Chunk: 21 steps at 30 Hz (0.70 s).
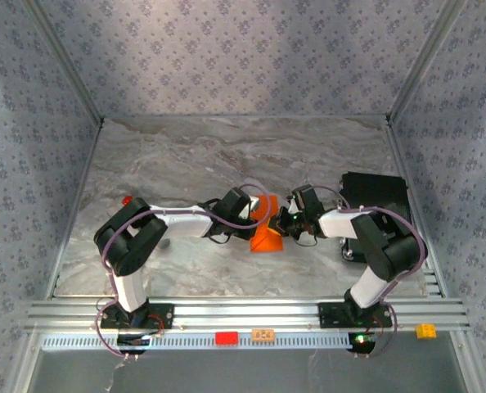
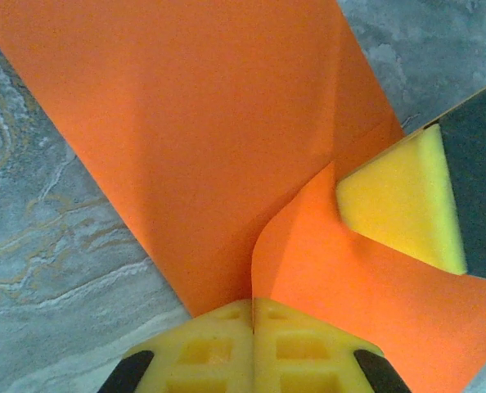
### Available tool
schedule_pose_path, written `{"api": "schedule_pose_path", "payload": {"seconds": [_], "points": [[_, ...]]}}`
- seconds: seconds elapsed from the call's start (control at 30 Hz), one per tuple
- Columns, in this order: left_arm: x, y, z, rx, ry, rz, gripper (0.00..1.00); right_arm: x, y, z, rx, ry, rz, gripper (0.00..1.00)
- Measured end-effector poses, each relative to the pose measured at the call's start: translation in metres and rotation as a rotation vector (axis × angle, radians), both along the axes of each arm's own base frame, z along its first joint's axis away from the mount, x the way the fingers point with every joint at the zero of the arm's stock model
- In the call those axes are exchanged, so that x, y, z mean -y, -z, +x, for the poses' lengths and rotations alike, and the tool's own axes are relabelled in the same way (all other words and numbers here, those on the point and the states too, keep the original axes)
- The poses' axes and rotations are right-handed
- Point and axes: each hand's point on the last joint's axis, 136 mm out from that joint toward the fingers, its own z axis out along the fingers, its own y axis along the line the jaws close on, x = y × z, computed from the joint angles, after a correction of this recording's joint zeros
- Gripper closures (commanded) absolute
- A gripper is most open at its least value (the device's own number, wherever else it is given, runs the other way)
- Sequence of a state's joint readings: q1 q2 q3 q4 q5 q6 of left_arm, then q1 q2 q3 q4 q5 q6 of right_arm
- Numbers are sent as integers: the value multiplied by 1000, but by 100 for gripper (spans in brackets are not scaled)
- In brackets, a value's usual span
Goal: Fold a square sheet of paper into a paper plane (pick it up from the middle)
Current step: Fold the triangle a second time at the center of the table.
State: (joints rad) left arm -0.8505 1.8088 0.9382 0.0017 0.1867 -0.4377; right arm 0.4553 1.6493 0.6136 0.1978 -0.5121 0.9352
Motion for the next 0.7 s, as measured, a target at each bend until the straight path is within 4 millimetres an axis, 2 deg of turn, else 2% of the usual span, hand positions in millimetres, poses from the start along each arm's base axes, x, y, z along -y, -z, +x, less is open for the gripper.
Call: {"api": "schedule_pose_path", "payload": {"seconds": [0.13, 0.23, 0.37, 0.43, 0.57, 0.7], "points": [[0, -1, 0, -1, 0, 1, 88, 1, 0, 0, 13, 2, 3, 95], [-1, -3, 0, -12, -7, 10, 75, 1, 0, 0, 15, 6, -1, 95], [-6, -21, 2, -5, -34, 5, 61, 2, 0, 0, 20, 9, -10, 95], [-8, -35, 3, 8, -51, -13, 62, 2, 0, 1, 21, 10, -12, 95], [-5, -61, 3, 23, -59, -75, 71, 2, 0, 1, 19, 13, -11, 95], [7, -67, -8, -46, -15, -136, 81, 2, 0, 1, 14, 19, -8, 95]]}}
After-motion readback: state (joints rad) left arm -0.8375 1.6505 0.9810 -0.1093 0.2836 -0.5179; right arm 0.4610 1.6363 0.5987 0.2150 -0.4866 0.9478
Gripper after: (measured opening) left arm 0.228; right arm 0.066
